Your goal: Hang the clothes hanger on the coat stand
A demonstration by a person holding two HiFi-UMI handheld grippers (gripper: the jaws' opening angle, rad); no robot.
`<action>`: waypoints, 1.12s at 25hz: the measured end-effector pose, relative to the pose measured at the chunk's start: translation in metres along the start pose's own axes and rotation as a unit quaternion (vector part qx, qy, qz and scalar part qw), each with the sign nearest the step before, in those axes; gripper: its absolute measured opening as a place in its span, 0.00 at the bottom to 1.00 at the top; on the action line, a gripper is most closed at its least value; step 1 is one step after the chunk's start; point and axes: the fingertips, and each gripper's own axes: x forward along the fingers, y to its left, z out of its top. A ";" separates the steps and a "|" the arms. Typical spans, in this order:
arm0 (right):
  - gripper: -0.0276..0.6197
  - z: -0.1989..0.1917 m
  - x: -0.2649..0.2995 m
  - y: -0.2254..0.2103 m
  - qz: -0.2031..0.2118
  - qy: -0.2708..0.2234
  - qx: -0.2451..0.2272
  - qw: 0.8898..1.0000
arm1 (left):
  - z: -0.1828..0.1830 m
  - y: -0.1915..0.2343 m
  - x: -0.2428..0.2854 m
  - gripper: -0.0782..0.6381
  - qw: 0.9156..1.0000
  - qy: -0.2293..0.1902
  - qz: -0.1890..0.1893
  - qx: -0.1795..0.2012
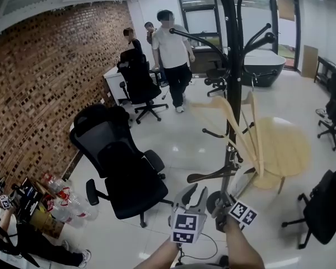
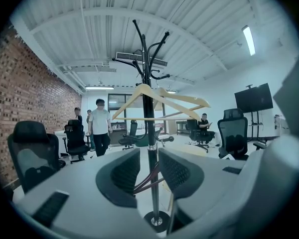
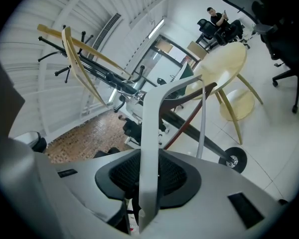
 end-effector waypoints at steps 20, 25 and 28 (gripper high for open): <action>0.30 -0.013 -0.057 0.078 0.002 -0.023 -0.234 0.972 | -0.026 0.037 -0.053 0.23 1.000 -0.011 0.023 -0.013; 0.14 -0.052 -0.081 0.145 0.042 -0.029 -0.265 0.963 | -0.053 0.071 -0.104 0.19 0.999 -0.009 0.046 -0.015; 0.05 -0.078 -0.091 0.176 0.058 -0.026 -0.284 0.957 | -0.070 0.094 -0.130 0.16 0.998 -0.007 0.061 -0.028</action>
